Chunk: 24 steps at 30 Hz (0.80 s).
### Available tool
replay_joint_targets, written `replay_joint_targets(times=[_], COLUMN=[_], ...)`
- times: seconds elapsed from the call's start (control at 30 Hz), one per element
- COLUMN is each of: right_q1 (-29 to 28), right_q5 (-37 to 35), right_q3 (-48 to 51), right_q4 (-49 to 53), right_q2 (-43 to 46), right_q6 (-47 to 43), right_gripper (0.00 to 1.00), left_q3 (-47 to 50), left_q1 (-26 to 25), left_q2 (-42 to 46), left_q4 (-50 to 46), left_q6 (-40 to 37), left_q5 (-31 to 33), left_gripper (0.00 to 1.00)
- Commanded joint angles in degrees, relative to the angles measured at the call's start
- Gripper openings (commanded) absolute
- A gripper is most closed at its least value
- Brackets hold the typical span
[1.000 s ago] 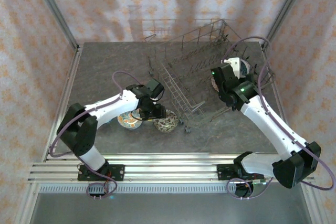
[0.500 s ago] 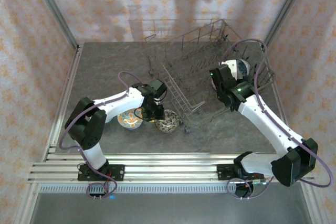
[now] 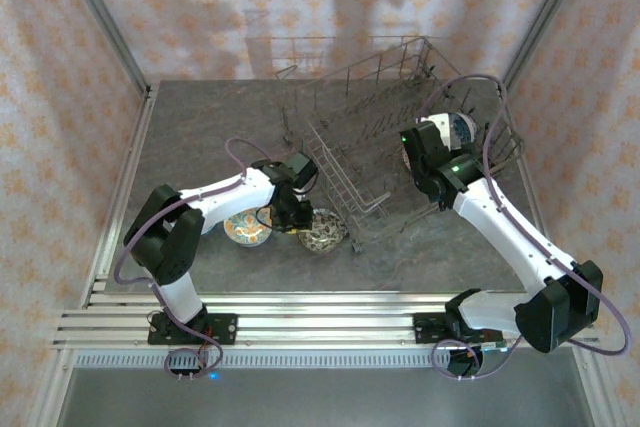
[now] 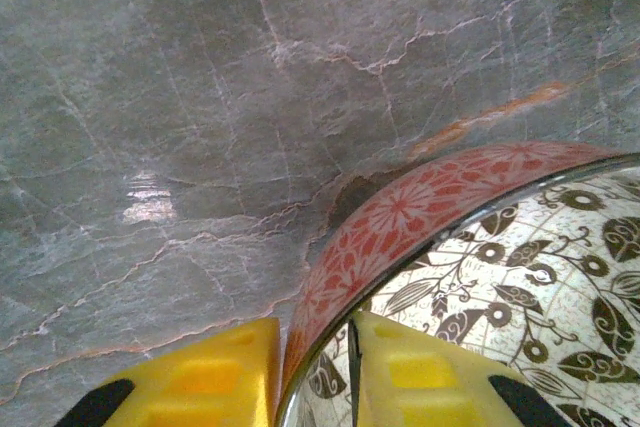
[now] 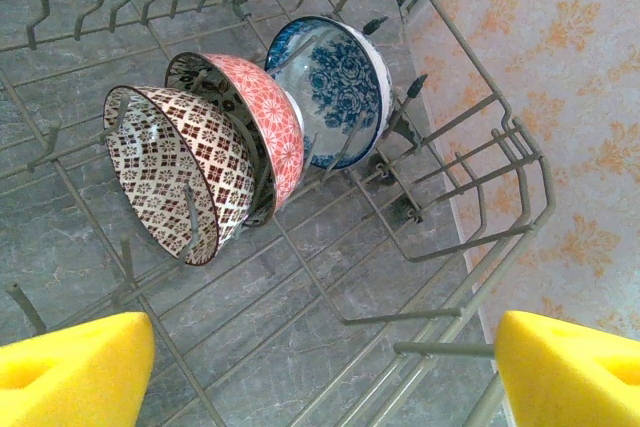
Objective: Load the bowls into the dish rack
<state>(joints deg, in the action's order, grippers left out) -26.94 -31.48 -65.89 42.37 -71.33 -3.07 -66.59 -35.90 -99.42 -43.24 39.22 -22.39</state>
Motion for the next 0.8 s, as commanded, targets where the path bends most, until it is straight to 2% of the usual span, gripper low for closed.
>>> replay_joint_targets(times=[0.0,0.27,0.5,0.77], right_q1=[0.4,0.39,0.4,0.38], right_q5=[-0.68,-0.91,2.62,13.64], right_q3=[-1.81,-5.03,-9.26,-16.61], right_q4=[2.71,6.94,11.85,14.84], right_q2=[0.63,2.35,2.94,3.13], right_q6=[-0.06,1.06,3.33,7.86], right_gripper=[0.88,0.87,0.87,0.84], left_q3=[1.01,2.5,5.53,6.15], left_q1=[-0.14,-0.14,-0.05,-0.09], left_q2=[-0.52,1.41,8.47,18.98], left_q4=[1.88,3.14,3.53,1.12], left_q6=[0.77,0.19,0.85,1.23], left_q5=[-1.78,-2.09,1.94,6.49], left_gripper=[0.2,0.1,0.01,0.0])
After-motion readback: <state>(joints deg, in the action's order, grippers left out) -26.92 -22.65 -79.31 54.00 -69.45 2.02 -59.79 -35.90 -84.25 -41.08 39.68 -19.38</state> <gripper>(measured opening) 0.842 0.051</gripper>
